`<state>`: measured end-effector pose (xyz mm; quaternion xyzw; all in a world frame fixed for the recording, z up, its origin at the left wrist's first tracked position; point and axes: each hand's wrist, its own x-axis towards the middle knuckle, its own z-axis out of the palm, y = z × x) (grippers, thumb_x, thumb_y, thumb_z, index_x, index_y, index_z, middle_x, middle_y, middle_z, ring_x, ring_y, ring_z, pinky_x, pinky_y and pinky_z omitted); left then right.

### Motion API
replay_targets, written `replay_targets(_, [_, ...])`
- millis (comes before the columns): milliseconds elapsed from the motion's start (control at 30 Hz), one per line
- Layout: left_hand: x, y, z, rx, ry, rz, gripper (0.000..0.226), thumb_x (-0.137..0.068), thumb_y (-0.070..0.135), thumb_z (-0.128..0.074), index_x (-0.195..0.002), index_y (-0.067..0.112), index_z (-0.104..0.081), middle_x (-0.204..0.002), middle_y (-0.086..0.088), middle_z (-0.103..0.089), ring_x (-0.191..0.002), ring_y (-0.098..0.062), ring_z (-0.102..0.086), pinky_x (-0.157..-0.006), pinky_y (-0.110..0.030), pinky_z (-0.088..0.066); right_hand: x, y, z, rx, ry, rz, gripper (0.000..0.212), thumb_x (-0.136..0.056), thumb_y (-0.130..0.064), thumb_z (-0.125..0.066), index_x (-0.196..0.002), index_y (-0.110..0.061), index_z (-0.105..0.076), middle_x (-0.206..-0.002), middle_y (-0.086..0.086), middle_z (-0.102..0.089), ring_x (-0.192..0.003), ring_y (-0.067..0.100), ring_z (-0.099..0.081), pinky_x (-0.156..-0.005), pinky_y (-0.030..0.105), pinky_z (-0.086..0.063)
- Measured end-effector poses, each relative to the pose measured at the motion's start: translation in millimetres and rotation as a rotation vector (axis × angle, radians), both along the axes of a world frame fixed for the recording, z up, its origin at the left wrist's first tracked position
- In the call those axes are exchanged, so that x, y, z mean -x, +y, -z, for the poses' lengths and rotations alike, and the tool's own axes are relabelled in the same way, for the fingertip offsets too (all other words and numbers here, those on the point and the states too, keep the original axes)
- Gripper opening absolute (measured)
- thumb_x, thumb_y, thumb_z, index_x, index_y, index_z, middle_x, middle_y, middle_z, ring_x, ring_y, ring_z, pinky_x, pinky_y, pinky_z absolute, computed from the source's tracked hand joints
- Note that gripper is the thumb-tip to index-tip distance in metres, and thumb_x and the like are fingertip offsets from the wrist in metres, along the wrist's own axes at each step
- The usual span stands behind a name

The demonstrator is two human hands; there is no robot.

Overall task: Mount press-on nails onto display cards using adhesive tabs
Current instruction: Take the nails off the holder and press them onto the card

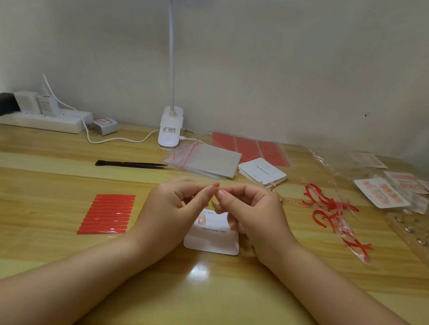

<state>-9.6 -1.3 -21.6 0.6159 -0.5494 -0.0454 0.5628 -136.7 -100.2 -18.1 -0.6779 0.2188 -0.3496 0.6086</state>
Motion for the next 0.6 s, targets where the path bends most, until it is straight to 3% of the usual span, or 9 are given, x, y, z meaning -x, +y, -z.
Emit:
replay_targets(167, [-0.6,0.1,2.7,0.011,-0.231,-0.075,0.023,-0.092,0.034,-0.057,-0.111,0.032,-0.068,-0.071,0.006,-0.061,-0.067,-0.013,-0.055,-0.063,-0.036,-0.046,1.0,-5.1,0.6,-0.065,-0.003,-0.063,0.011,-0.087,-0.011,-0.07,-0.079,-0.018,-0.074,-0.064,0.004,-0.068,-0.044,0.008,-0.049,-0.044,0.016,-0.039])
replay_targets(333, [0.3,2.0,1.3,0.025,-0.389,-0.111,0.025,-0.089,0.024,-0.059,-0.108,0.02,-0.074,-0.071,0.003,-0.061,-0.059,-0.018,-0.054,-0.06,-0.045,-0.048,0.1,-6.9,1.9,-0.055,0.017,-0.083,0.011,-0.089,-0.008,-0.066,-0.082,-0.014,-0.072,-0.061,0.002,-0.066,-0.043,0.008,-0.048,-0.043,0.016,-0.037])
replay_targets(600, [0.2,2.4,-2.0,0.009,-0.54,-0.131,0.02,-0.089,0.022,-0.062,-0.103,0.02,-0.076,-0.066,0.003,-0.061,-0.055,-0.016,-0.052,-0.055,-0.045,-0.047,-1.6,-8.1,3.8,-0.037,0.047,-0.053,0.009,-0.091,-0.005,-0.062,-0.084,-0.008,-0.067,-0.055,-0.001,-0.062,-0.041,0.009,-0.047,-0.043,0.016,-0.038])
